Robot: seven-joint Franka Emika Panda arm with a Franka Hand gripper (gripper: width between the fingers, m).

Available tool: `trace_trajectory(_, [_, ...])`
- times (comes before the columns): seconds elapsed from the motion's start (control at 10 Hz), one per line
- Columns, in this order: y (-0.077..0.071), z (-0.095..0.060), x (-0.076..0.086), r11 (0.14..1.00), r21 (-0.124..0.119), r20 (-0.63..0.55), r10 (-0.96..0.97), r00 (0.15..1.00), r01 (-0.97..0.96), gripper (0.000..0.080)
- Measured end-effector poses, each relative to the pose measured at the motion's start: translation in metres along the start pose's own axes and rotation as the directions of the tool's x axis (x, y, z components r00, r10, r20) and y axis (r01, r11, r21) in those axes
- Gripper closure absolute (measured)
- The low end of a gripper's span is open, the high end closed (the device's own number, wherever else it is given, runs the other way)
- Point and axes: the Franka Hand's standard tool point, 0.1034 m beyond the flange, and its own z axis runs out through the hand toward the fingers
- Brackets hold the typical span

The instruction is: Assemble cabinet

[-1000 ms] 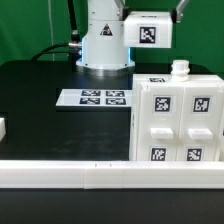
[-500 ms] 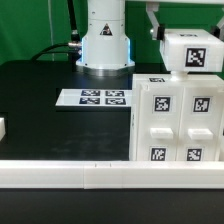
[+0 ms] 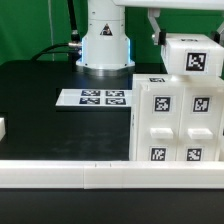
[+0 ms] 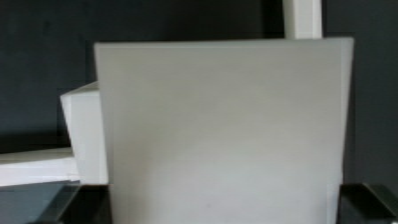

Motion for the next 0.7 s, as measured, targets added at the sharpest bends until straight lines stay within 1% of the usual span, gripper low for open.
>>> trace_trajectory(0.2, [0.001, 0.001, -0.008, 1.000, 0.000, 0.008, 0.000, 1.000, 0.000, 0.0236])
trace_trajectory(0.4, [0.002, 0.000, -0.019, 1.000, 0.001, 0.019, 0.001, 1.000, -0.001, 0.0236])
trace_trajectory(0.7, [0.003, 0.002, -0.020, 1.000, 0.000, 0.023, 0.001, 1.000, -0.001, 0.0236])
